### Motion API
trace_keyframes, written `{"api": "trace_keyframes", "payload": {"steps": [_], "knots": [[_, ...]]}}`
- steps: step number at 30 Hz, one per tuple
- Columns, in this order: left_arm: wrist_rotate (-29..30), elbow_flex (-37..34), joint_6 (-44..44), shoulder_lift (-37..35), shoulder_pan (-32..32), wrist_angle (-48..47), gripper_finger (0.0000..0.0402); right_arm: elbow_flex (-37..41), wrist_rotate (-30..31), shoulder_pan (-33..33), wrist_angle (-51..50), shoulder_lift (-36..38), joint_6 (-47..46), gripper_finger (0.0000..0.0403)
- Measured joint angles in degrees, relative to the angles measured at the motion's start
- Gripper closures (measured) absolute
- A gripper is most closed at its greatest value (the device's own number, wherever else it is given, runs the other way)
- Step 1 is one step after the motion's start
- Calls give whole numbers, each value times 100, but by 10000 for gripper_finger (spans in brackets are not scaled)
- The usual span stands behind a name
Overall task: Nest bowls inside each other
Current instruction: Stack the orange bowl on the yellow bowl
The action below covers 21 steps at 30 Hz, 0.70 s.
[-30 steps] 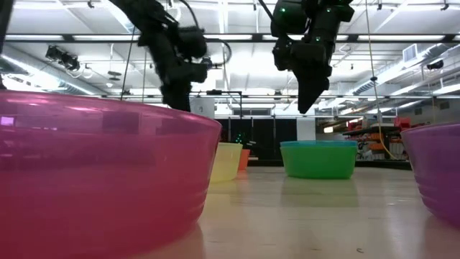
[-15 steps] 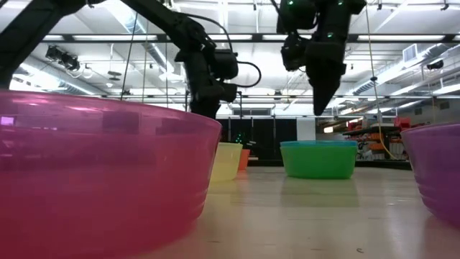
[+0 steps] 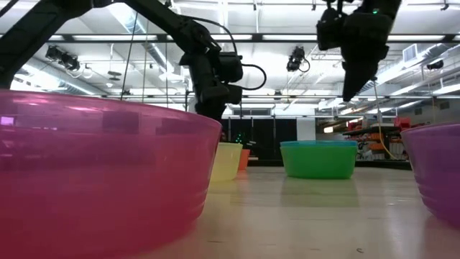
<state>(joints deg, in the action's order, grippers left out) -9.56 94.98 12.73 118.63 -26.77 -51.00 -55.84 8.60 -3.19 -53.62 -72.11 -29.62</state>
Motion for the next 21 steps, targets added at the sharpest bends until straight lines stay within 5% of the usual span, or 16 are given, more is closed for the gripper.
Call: {"api": "trace_keyframes", "payload": {"steps": [21], "knots": [[41,-48,-24,500,108,-16,302,279,63,-113,208,202,124,297]]}}
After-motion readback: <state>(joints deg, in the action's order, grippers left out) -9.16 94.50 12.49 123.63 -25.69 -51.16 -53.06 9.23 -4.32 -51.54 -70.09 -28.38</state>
